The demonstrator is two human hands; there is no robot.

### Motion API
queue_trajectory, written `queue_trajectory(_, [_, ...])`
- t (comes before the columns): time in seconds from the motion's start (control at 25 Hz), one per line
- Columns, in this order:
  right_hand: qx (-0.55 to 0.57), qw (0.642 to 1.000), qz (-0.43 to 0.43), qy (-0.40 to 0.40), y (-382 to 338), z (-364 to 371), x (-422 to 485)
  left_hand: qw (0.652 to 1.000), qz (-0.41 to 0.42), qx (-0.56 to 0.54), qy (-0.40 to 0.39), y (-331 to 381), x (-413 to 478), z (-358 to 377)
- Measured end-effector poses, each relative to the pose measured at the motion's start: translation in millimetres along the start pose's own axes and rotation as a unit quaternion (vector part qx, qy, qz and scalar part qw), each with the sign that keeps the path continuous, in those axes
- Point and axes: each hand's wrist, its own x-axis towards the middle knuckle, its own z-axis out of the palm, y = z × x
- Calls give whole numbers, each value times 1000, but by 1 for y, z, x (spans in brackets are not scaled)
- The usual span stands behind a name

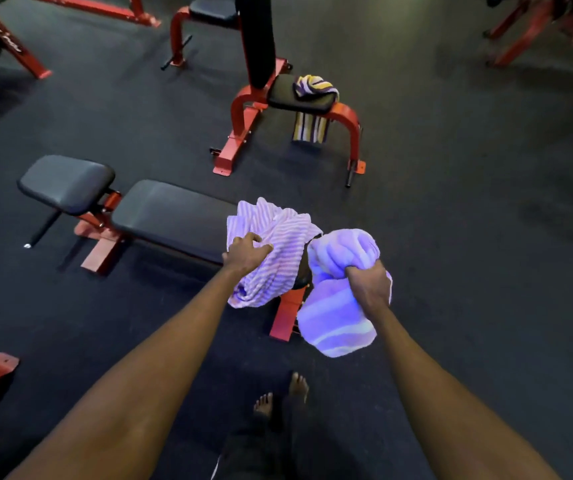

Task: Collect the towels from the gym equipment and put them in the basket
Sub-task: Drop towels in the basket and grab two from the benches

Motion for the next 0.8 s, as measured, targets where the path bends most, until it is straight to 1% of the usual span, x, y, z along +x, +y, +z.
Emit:
queue_trajectory(0.12, [-4,999,32,8,-5,11,43,999,-11,49,-11,17,38,14])
queue_trajectory(0.28, [8,999,43,12,4,17,99,994,-17,111,-16,19,100,38])
queue_trajectory(0.32, [13,999,41,15,12,21,109,990,-16,138,-30,17,118,48])
queue_trajectory(0.44, [18,999,24,13,41,39,127,967,-32,225,-115,0,170,84])
queue_trajectory(0.48, [20,999,20,18,51,47,133,960,-41,243,-132,-7,190,96])
queue_trajectory(0.56, [25,999,16,40,68,62,147,957,-43,255,-133,-20,224,119])
queue_trajectory(0.72, [20,998,13,64,93,91,173,963,-61,237,-113,-47,278,154])
queue_trajectory(0.8, [17,997,21,73,102,101,181,952,-49,280,-110,-59,293,168])
